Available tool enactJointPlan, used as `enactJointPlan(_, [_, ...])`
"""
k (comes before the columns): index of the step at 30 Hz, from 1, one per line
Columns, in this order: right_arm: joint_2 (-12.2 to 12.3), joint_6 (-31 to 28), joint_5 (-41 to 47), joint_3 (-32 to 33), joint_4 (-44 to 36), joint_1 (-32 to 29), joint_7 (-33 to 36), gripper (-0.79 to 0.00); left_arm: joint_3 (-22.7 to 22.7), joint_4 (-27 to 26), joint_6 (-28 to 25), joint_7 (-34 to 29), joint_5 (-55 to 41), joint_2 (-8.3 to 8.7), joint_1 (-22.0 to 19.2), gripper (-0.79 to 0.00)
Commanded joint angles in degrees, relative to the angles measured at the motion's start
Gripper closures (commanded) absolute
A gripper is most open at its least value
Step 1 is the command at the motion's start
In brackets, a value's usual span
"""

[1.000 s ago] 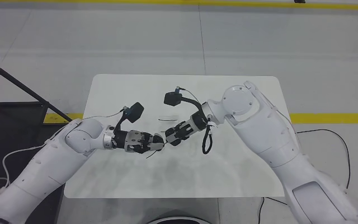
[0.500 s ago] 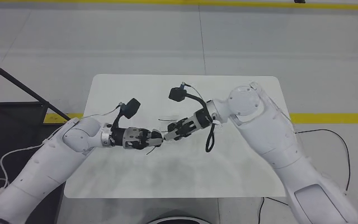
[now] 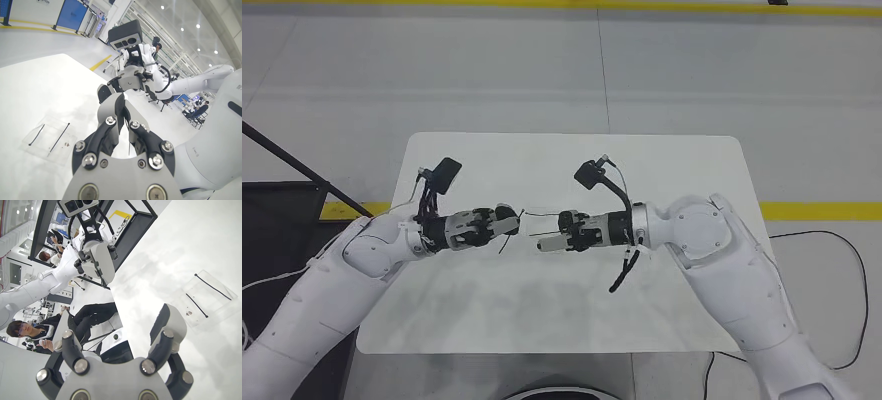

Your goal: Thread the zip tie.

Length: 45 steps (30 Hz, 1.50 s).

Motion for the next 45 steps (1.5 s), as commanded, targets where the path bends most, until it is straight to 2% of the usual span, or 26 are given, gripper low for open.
enactJointPlan(1, [0.00, 0.00, 0.00, 0.00, 0.00, -0.01, -0.01, -0.785, 0.00, 0.00, 0.00, 0.00, 0.00, 0.00, 0.00, 0.000])
enactJointPlan(7, [-0.02, 0.04, -0.03, -0.12, -0.17, -0.42, -0.71, -0.785, -0.53, -0.73, 1.17, 1.74, 0.96, -0.13, 0.35, 0.000])
enactJointPlan(10, [-0.22, 1.03, -0.89, -0.63, -0.51, -1.42, -5.20, -0.785, -2.05, -2.50, 2.09, 9.93, 4.79, -0.83, 2.27, 0.000])
enactJointPlan(14, [-0.71, 0.25, -3.68, -2.00, -0.88, -2.69, -12.93, -0.785, -1.92, -3.78, 3.69, 21.30, 9.83, -2.48, 4.65, 0.000])
enactJointPlan(16, [-0.90, -0.31, -4.78, -2.36, -0.81, -3.26, -16.35, -0.785, -1.63, -3.65, 4.43, 24.84, 12.06, -3.20, 4.83, 0.000])
enactJointPlan(21, [-1.40, -3.45, -6.91, -3.57, -0.57, -4.50, -22.49, -0.619, 0.00, -2.13, 6.15, 32.58, 17.51, -5.39, 4.41, 0.000])
enactJointPlan(24, [-1.53, -5.18, -6.77, -3.65, -0.16, -4.80, -23.61, -0.533, 0.53, -1.11, 6.58, 34.86, 19.13, -6.31, 4.03, 0.000])
enactJointPlan(25, [-1.55, -5.50, -6.83, -3.66, -0.03, -4.86, -23.80, -0.453, 0.59, -0.91, 6.72, 35.27, 19.39, -6.50, 3.95, 0.000])
enactJointPlan(27, [-1.63, -5.95, -6.74, -3.76, 0.39, -4.81, -23.87, -0.391, 0.80, -0.34, 7.09, 36.25, 20.15, -7.08, 3.64, 0.000])
enactJointPlan(42, [-2.46, -6.21, -6.20, -5.00, 1.86, -3.32, -23.51, -0.296, 0.06, 1.41, 6.31, 36.74, 20.51, -9.38, 3.31, 0.000])
enactJointPlan(45, [-2.55, -6.43, -6.27, -5.01, 1.99, -3.18, -23.53, -0.212, -0.27, 1.58, 5.91, 36.55, 20.24, -9.71, 3.58, 0.000])
